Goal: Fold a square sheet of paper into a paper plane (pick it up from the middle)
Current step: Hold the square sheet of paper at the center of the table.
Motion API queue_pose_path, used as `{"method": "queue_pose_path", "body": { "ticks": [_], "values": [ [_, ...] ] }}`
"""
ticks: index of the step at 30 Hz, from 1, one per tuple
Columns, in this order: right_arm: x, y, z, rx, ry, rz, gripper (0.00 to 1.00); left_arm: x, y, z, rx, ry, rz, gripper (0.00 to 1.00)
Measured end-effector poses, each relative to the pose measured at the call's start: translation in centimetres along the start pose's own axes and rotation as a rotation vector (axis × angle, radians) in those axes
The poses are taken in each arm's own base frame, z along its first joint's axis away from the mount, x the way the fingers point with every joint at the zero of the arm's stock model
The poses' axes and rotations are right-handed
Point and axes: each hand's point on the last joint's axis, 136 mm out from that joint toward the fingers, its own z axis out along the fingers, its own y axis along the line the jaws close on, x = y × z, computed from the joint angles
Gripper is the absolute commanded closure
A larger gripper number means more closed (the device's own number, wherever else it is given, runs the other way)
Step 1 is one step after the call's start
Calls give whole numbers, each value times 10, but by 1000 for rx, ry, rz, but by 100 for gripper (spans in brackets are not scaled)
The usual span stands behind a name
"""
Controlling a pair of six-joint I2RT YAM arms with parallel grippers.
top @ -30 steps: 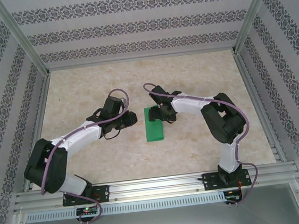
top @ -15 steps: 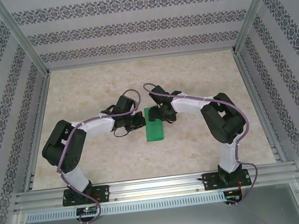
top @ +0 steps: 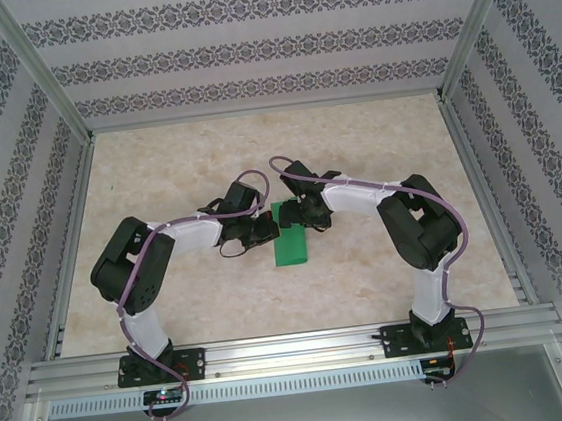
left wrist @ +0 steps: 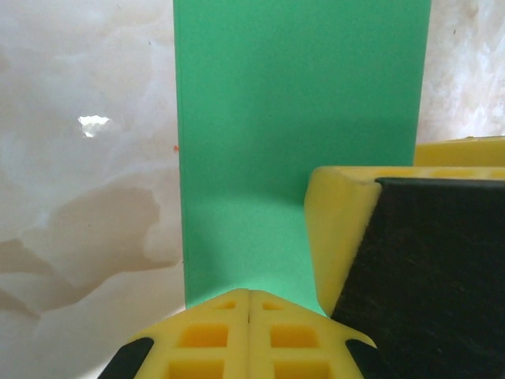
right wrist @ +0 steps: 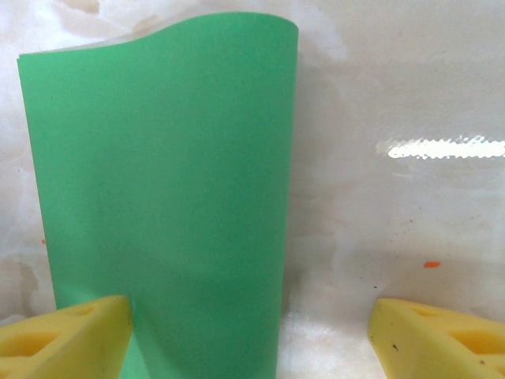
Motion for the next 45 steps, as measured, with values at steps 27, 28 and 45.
{"method": "queue_pose_path", "body": {
  "ticks": [27,28,45],
  "values": [
    [-7,3,-11,-44,-5,19,12,2,9,8,-38,11,-26,100],
    [-11,2,-17,-58,-15,29,12,2,10,8,-39,11,-26,100],
    [-17,33,-59,-493,-58,136,95,0,7,10,-48,11,-4,100]
  ]
}}
